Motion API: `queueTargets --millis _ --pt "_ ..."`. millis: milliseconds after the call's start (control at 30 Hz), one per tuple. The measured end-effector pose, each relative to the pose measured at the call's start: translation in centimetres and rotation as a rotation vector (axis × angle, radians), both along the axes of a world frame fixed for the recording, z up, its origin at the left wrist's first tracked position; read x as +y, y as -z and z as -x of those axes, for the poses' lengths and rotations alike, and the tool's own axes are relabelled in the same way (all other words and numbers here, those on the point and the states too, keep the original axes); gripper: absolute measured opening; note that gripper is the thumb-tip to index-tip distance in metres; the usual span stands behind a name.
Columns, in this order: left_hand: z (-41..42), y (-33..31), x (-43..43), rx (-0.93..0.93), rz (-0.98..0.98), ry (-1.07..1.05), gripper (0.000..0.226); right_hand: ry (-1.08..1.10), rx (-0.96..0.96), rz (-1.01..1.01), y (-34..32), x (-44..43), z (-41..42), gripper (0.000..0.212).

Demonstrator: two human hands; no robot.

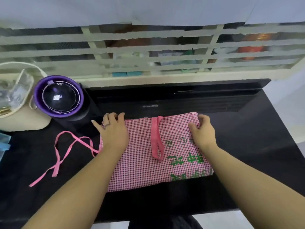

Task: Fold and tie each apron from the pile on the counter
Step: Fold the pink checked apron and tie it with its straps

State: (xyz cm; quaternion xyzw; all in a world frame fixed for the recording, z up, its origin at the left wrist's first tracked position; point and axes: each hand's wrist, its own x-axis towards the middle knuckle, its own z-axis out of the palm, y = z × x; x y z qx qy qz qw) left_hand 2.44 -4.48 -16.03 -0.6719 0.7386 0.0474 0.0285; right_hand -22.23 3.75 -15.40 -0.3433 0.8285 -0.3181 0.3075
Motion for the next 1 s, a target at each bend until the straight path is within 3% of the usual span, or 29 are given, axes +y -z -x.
queueTargets --millis 67,100,200,267,367,500,667,767,900,1000 --pt "0.4 0.4 1.4 0.109 0.137 0.054 0.059 -0.001 0.275 0.130 -0.2 0.6 -0.6 0.038" --pt "0.5 0.6 2.3 0.149 0.196 0.110 0.054 -0.099 0.396 0.199 0.1 1.1 -1.0 0.032" --pt "0.7 2.1 5.1 0.204 0.190 0.266 0.033 -0.618 0.543 0.284 1.9 2.2 -2.5 0.020" --pt "0.4 3.4 6.5 0.277 0.102 0.328 0.024 -0.889 0.581 0.173 2.7 2.0 -3.5 0.029" --pt "-0.1 5.2 7.4 0.206 -0.029 0.359 0.047 -1.061 0.647 0.020 2.0 -1.0 -4.4 0.048" --pt "-0.4 5.9 7.5 0.147 -0.039 0.392 0.053 -0.925 0.577 0.085 -0.3 -6.1 -4.3 0.058" --pt "0.5 4.8 7.8 0.166 -0.001 0.317 0.051 -0.698 0.366 0.192 -1.9 -5.0 -3.8 0.046" --pt "2.2 4.0 8.6 0.193 0.014 0.404 0.051 -0.690 0.484 0.273 0.0 0.4 -4.8 0.038" --pt "3.0 5.5 10.0 0.115 -0.073 0.506 0.059 -0.837 0.683 0.021 4.6 6.0 -4.5 0.049" --pt "2.5 6.2 10.0 0.073 -0.091 0.479 0.062 -0.878 0.739 -0.039 6.1 7.4 -2.2 0.060"
